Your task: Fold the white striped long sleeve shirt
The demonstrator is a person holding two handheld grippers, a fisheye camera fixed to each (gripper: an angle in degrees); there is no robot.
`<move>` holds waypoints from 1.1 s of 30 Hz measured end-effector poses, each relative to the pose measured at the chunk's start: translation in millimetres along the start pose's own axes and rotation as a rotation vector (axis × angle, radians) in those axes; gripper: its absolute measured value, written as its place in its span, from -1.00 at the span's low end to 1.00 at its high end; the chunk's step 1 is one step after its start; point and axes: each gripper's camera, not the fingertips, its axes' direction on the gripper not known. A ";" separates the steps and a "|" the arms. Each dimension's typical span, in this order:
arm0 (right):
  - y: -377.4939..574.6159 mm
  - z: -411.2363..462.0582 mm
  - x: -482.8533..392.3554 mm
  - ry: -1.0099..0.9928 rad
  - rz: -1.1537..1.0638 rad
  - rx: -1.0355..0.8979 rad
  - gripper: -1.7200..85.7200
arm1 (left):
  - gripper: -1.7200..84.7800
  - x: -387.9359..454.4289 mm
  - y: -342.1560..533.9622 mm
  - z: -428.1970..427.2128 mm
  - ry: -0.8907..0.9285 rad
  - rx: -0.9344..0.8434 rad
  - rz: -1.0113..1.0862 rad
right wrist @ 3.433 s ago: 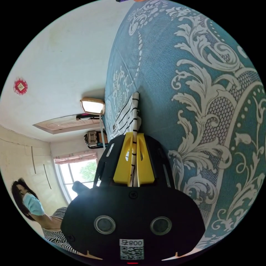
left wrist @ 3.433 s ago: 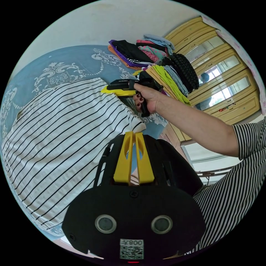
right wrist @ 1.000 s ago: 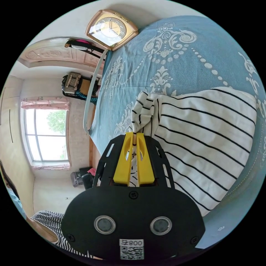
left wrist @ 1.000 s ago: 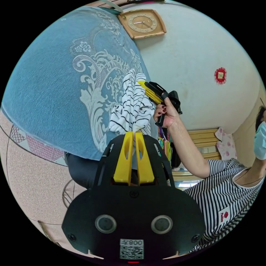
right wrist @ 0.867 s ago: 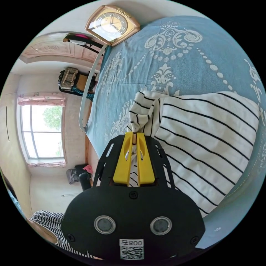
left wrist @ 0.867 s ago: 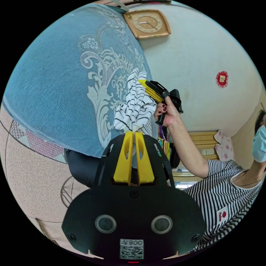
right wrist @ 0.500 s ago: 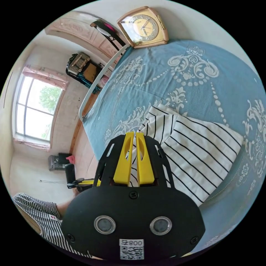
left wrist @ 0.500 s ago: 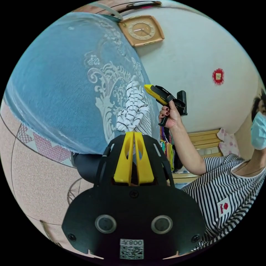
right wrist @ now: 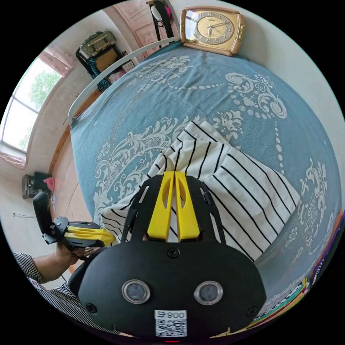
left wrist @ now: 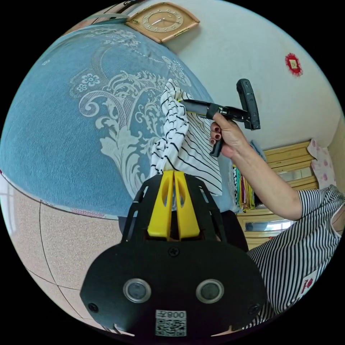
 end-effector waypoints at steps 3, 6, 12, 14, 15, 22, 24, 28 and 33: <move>-0.3 -12.0 11.1 -0.031 0.004 -0.001 -0.96 | -0.96 5.7 0.1 -1.4 -0.010 -0.012 -0.010; -3.3 -31.3 22.2 -0.068 0.023 -0.043 -0.96 | -0.96 19.6 1.7 -8.5 -0.034 0.011 0.015; 20.1 -85.1 41.9 -0.090 0.034 0.093 -0.96 | -0.96 47.3 2.1 -18.4 0.007 0.078 0.105; 16.8 -83.6 51.2 -0.100 0.042 0.074 -0.96 | -0.96 52.2 -2.8 -13.0 0.016 0.061 0.120; 12.7 -81.2 55.9 -0.095 0.041 0.064 -0.96 | -0.96 54.6 -6.6 -8.4 0.003 0.052 0.121; -22.0 -49.9 81.9 0.018 0.037 -0.022 -0.96 | -0.96 52.1 -13.6 15.2 -0.125 -0.024 0.053; -23.9 -48.4 90.6 -0.006 0.032 -0.014 -0.96 | -0.96 53.0 -13.0 16.5 -0.113 -0.024 0.053; -11.2 -58.2 105.1 -0.036 0.055 0.021 -0.96 | -0.96 58.5 -14.2 19.7 -0.096 -0.023 0.056; 42.7 -95.7 100.0 -0.137 -0.011 0.117 -0.96 | -0.95 69.8 -13.4 17.9 -0.066 0.001 0.060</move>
